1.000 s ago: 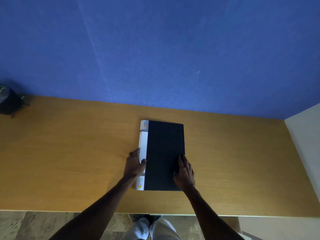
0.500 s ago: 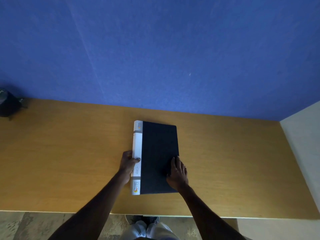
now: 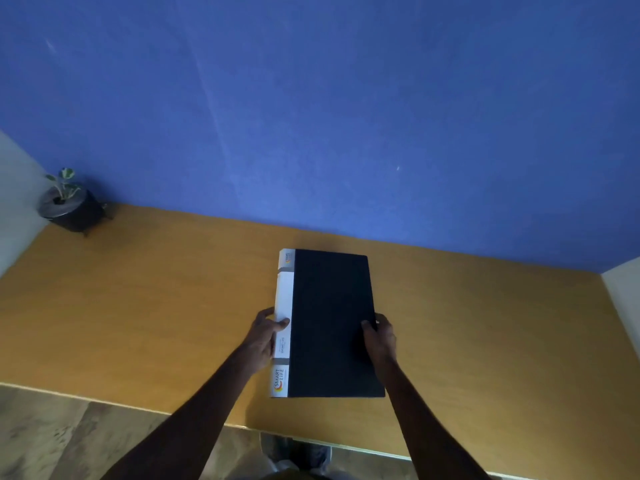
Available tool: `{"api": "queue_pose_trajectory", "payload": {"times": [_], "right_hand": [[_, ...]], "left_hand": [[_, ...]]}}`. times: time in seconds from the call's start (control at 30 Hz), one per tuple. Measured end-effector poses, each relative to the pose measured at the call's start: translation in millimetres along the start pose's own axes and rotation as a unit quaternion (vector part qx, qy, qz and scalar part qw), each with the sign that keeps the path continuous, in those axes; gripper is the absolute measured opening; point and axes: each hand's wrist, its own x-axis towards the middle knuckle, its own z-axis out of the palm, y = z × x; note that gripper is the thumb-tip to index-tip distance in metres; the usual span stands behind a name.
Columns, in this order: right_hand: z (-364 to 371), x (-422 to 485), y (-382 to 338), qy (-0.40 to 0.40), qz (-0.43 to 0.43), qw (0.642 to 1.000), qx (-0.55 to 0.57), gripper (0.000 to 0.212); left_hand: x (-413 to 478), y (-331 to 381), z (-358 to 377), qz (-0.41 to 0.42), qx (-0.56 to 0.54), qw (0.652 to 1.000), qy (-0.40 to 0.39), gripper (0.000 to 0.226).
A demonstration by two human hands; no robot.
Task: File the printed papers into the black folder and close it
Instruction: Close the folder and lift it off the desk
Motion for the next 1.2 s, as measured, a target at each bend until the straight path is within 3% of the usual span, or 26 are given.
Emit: {"api": "queue_pose_trajectory", "payload": {"times": [0.37,0.87,1.2], "right_hand": [[79.7,-0.9,-66.9,-0.007,0.0,0.999,0.049,0.024],[268.5,-22.9,-142.0,-0.021,0.015,0.998,0.052,0.031],[346.3,-10.6,-184.3,-0.005,0.046,0.999,0.026,0.036]], "left_hand": [[10.6,48.8,-87.1,0.056,0.0,0.997,0.048,0.059],[83.3,140.6,-269.9,0.079,0.103,0.984,0.119,0.047],[127.4,191.0,-321.6,0.116,0.213,0.957,0.16,0.045]]}}
